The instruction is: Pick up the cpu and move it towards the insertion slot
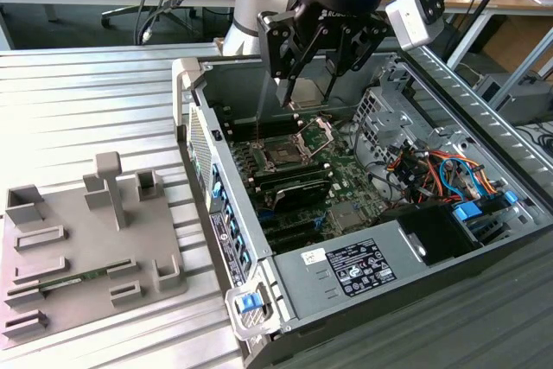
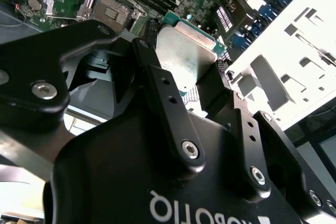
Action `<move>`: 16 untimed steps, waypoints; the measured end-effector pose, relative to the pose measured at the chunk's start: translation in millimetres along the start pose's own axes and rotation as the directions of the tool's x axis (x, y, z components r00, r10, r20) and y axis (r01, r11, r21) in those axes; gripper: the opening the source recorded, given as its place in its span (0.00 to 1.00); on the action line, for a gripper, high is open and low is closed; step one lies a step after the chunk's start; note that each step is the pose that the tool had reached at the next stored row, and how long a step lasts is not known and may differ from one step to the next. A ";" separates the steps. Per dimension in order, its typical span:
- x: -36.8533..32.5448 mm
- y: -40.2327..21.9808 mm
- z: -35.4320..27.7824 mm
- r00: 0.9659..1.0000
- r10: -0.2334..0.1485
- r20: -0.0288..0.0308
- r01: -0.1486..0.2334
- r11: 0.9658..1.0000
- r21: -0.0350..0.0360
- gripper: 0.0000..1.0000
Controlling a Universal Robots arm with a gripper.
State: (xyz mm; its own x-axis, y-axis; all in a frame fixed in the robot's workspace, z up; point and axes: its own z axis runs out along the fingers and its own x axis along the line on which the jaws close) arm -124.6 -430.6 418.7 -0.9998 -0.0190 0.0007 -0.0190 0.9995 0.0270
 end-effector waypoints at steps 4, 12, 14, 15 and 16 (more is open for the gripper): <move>-1.6 1.0 0.8 1.000 0.000 0.000 0.000 1.000 0.000 0.55; -4.0 3.4 1.4 1.000 0.000 0.000 0.000 1.000 0.001 0.55; -5.9 4.8 1.7 1.000 0.000 0.000 0.000 1.000 0.002 0.55; -6.6 5.3 1.9 1.000 0.000 0.000 0.000 1.000 0.003 0.55; -7.3 5.7 2.0 1.000 0.000 0.000 0.000 1.000 0.003 0.55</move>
State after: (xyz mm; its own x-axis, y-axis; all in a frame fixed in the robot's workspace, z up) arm -117.4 -424.7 416.8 -0.9998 -0.0191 0.0008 -0.0191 0.9995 0.0241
